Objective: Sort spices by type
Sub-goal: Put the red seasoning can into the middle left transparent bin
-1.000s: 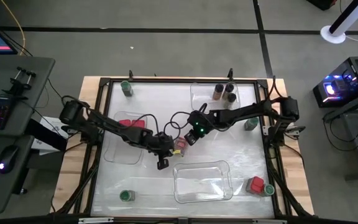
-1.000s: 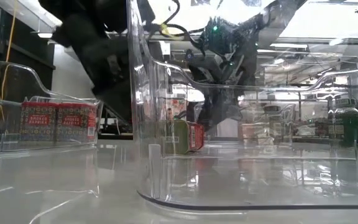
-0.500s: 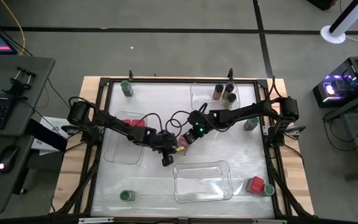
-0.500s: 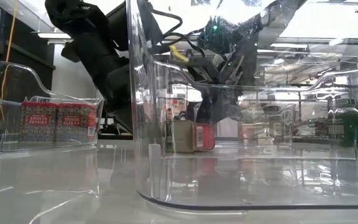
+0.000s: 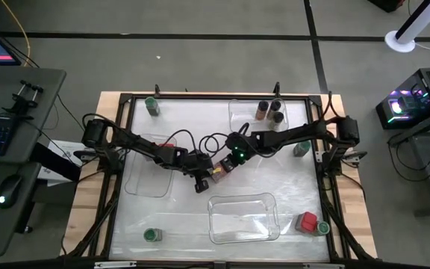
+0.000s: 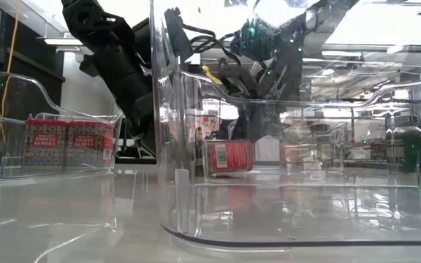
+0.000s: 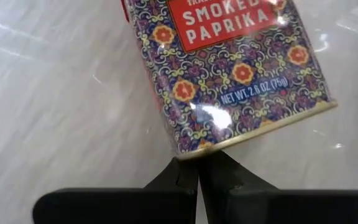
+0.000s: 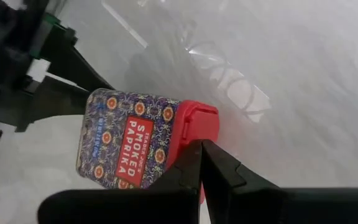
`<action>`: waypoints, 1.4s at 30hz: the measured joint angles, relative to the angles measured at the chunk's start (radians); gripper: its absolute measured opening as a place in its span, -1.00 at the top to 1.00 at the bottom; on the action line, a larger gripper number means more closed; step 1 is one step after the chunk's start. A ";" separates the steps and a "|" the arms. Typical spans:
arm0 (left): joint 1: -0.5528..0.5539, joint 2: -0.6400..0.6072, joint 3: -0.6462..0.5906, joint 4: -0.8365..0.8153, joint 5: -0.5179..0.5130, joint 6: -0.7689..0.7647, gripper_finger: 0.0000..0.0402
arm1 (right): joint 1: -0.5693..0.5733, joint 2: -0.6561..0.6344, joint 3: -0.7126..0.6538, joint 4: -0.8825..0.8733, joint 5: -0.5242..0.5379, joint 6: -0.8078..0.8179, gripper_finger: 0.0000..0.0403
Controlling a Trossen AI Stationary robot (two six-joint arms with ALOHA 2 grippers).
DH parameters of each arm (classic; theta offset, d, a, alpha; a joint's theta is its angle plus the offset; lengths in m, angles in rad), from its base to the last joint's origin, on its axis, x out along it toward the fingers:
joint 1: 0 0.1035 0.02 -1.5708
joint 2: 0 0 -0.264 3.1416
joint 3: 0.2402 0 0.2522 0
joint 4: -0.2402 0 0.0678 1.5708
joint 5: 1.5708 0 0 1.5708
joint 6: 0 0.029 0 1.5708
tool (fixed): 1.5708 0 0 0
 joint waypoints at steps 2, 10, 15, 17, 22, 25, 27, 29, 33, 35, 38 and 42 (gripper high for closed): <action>0.001 0.000 0.000 -0.004 -0.005 0.004 1.00 | 0.000 -0.006 0.007 -0.007 -0.003 0.000 1.00; 0.002 -0.001 0.001 -0.018 -0.021 0.025 1.00 | 0.003 -0.062 0.014 -0.003 -0.015 0.000 1.00; 0.004 -0.001 0.001 -0.018 -0.022 0.078 1.00 | 0.005 -0.075 0.016 0.018 -0.014 0.003 1.00; 0.004 -0.001 0.001 -0.018 -0.024 0.090 1.00 | 0.006 -0.075 0.016 0.023 -0.013 0.008 1.00; 0.006 -0.001 0.001 -0.018 -0.022 0.095 1.00 | 0.010 -0.077 0.017 0.054 -0.014 0.025 1.00; 0.006 -0.001 0.001 -0.022 -0.023 0.094 1.00 | 0.015 -0.077 0.017 0.090 -0.016 0.026 1.00; 0.006 -0.001 0.002 -0.023 -0.031 0.089 1.00 | 0.019 -0.077 0.021 0.133 -0.020 0.028 1.00; 0.007 -0.001 0.003 -0.030 -0.042 0.067 1.00 | 0.024 -0.076 0.021 0.150 -0.029 0.045 1.00; 0.020 0.000 0.005 -0.042 -0.058 0.040 1.00 | 0.031 -0.072 0.019 0.200 -0.028 0.058 1.00; 0.028 0.002 0.006 -0.040 -0.070 0.041 1.00 | 0.032 -0.072 0.019 0.206 -0.018 0.062 1.00; 0.042 0.003 0.006 -0.040 -0.070 0.017 1.00 | 0.032 -0.071 0.017 0.206 -0.020 0.063 1.00; 0.071 0.003 0.006 -0.037 -0.082 -0.008 1.00 | 0.035 -0.071 0.017 0.206 -0.029 0.063 1.00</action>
